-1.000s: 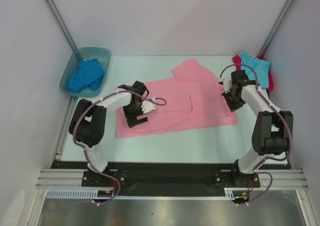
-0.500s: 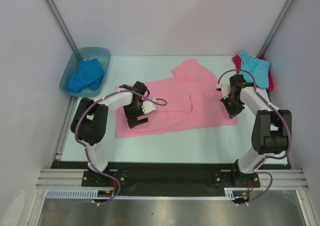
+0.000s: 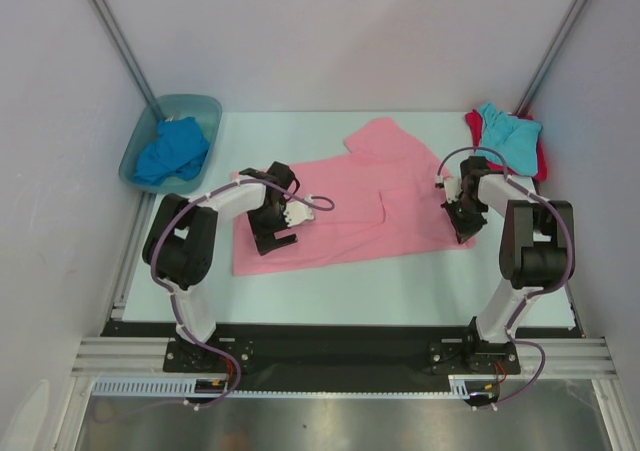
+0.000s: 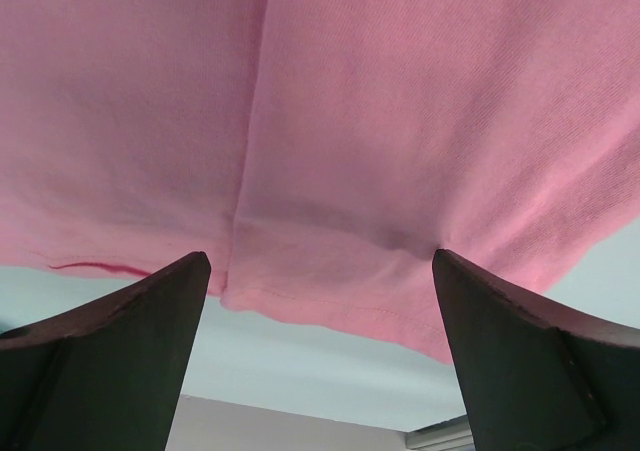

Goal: Fold and stack the t-shirts
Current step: Fold the tshirt

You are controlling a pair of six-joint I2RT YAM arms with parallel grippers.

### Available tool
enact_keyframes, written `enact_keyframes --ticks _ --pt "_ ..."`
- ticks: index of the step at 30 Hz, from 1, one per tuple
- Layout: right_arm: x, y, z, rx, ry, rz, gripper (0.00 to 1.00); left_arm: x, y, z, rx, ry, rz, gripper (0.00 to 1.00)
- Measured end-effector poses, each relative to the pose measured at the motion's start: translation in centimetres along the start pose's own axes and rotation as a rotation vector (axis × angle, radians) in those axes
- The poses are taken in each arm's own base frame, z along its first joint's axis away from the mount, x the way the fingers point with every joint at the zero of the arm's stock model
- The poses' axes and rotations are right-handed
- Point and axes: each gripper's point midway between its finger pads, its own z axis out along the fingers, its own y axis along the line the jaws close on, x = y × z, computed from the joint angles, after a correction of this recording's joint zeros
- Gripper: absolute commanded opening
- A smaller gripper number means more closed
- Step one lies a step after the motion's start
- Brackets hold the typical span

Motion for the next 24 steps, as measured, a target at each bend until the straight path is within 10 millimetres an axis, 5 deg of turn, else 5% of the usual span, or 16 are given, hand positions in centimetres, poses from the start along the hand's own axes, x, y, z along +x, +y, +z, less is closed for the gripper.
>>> enact_keyframes --ticks 24 --pt "0.5 -1.1 0.0 -0.054 -0.035 0.073 0.00 1.0 -0.3 0.9 -0.033 0.056 0.040 1.00"
